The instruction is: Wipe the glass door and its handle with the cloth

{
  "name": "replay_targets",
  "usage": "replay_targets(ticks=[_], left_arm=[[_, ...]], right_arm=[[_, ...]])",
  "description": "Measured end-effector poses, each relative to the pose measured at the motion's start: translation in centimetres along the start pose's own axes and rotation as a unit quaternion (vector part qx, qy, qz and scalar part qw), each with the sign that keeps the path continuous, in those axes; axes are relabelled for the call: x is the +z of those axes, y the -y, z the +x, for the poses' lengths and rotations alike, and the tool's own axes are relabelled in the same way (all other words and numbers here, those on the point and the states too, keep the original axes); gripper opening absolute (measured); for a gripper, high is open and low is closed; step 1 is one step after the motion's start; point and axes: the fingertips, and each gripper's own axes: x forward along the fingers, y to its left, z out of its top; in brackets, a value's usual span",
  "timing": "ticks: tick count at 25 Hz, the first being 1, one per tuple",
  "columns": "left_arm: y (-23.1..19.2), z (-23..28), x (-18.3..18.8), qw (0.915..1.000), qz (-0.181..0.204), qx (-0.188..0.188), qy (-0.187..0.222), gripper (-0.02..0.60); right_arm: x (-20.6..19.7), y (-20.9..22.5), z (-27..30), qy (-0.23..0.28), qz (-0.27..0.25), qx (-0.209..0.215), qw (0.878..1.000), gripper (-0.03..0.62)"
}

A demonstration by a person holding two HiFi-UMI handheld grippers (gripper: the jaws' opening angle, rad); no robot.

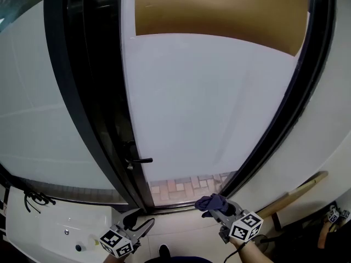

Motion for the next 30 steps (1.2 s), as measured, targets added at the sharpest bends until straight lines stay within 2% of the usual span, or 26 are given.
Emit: replay_targets(ticks=[5,9,15,22,30], left_arm=[[5.9,1.1,-1.6,0.9999,-0.012,-0.004,0.002,0.221],[10.4,1.2,-3.2,0.9998,-0.013,0.007,-0.012,0.221],[16.0,0.4,-3.6,0.9996,-0.010,0.020,-0.015,0.221],[17.8,-1.4,-3.2,0.9994,0.004,0.032,-0.009,0.221],[18.6,-3.0,-1.2,0.9997,0.022,0.011,0.006,0.221]], right_arm=[[-0.1,0.6,-7.3,0.009,-0.043,-0.014,0.999,0.160],[-1.2,0.7,-11.8,0.013,-0.065,-0.014,0.998,0.160],[-2.7,0.2,-15.9,0.015,-0.051,0.005,0.999,0.160],[-3.0,-2.5,-16.8,0.019,-0.049,0.031,0.998,0.160],[-3.2,-5.7,-17.1,0.012,-0.040,0.036,0.998,0.160]])
